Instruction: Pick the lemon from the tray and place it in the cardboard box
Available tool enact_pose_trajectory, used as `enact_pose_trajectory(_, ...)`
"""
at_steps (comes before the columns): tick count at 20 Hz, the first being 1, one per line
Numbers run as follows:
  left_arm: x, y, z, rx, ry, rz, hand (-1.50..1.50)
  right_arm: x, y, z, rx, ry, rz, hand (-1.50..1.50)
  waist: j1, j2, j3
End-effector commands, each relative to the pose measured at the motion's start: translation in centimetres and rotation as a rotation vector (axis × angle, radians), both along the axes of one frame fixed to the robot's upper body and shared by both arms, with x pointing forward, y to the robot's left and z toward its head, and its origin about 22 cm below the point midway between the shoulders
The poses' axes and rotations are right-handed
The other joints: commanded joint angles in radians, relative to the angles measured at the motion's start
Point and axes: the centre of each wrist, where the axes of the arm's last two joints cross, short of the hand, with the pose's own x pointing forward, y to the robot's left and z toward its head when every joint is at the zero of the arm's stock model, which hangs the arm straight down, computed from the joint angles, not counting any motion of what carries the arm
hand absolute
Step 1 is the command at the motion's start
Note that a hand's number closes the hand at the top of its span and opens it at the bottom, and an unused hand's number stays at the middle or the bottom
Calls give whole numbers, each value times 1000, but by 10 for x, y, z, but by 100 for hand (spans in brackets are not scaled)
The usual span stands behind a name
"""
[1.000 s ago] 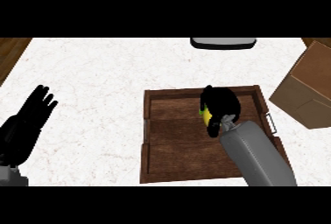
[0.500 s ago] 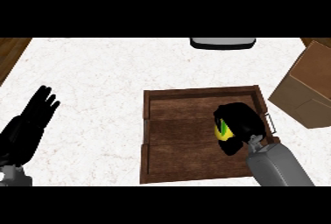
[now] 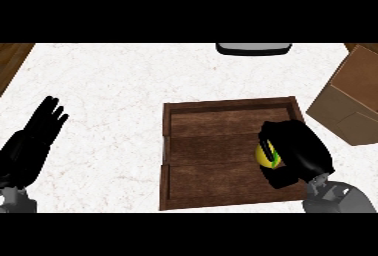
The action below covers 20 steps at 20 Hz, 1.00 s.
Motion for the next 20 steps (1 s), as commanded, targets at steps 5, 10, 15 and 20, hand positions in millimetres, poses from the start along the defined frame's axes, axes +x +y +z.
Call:
enact_pose_trajectory(5, -3, 8, -6, 7, -5, 11, 0, -43, -9, 88, 134, -299, -10, 150, -7, -2, 0)
enact_pose_trajectory(10, -1, 11, -19, -6, 3, -6, 0, -46, -15, 136, 177, -433, -188, 150, 2, 1, -1)
enact_pose_trajectory(15, 1, -13, 3, -19, 4, -24, 0, -33, -42, 164, 175, -482, -319, 150, 9, 1, 0)
enact_pose_trajectory(20, 1, 2, -8, -3, -9, -7, 0, -23, -71, 170, 181, -486, -392, 150, 7, 3, 0)
